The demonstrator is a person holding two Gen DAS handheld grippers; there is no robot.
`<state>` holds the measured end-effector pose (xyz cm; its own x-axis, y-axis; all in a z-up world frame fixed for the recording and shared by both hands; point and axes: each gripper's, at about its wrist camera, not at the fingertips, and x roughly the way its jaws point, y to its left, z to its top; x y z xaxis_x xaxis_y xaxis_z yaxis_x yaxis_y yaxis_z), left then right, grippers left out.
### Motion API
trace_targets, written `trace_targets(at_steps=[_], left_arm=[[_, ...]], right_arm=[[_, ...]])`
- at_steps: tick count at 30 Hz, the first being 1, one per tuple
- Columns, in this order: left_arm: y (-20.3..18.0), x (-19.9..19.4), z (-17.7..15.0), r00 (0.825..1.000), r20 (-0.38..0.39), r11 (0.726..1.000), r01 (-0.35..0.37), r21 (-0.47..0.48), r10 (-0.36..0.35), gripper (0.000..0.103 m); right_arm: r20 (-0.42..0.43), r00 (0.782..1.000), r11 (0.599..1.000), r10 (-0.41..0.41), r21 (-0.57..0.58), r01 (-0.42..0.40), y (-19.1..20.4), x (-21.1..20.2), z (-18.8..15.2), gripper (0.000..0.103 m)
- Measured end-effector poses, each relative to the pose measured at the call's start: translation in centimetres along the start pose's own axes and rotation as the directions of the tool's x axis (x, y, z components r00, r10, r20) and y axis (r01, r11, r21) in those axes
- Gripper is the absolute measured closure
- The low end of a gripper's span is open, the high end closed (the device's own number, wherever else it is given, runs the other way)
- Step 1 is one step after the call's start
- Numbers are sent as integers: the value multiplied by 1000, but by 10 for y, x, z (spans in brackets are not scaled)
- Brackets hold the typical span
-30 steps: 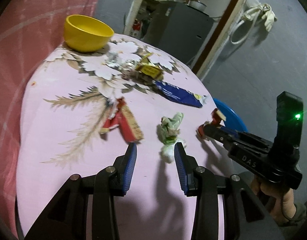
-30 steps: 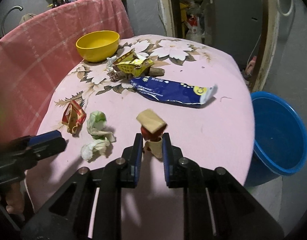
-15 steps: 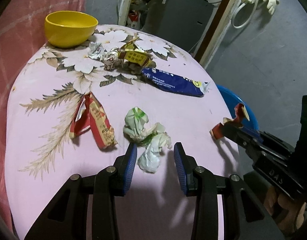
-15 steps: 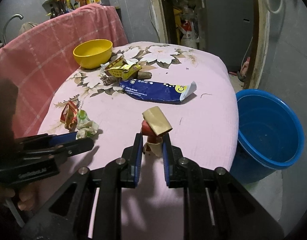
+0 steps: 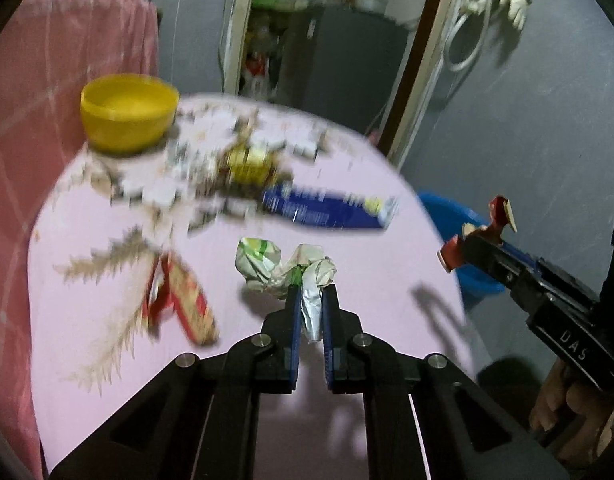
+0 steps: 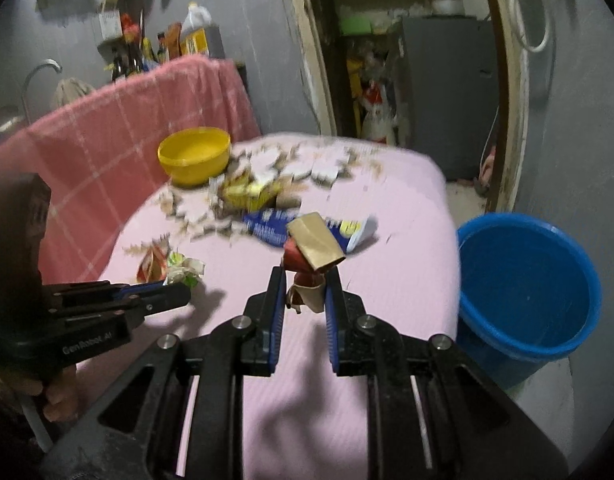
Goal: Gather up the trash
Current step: 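Carry both wrappers over the blue bucket and open both grippers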
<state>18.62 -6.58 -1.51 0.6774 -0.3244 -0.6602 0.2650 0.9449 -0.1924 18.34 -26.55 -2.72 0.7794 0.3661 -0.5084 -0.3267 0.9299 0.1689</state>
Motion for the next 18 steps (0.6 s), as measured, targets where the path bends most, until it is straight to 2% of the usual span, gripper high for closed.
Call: trace_targets(at_steps=[3,5,8,13,16,18], left_arm=[[-17,-10,16,993,109,999,35,28,-38,96],[-31,-16,28,980,187,997,54,60,-64,96],[-53,-24,46,946,306,991,78,105,-107,96],[-92,-31,75,872,456,978,100,185,-176,96],[-115,-32,86,839,499,966,107,236,-215,95],[-128,-28,92,826,508,957,122,263,-245,95]], right_arm=[[87,996,1000,-24,-10,25,-8,-16,14,59],[150,988,999,-42,-16,44,-14,-28,25,59],[240,968,996,-76,-18,82,-25,-48,41,59],[353,925,988,-140,-8,153,-48,-76,65,59],[398,898,979,-190,2,206,-65,-87,76,58],[417,883,973,-216,15,231,-75,-93,80,58]])
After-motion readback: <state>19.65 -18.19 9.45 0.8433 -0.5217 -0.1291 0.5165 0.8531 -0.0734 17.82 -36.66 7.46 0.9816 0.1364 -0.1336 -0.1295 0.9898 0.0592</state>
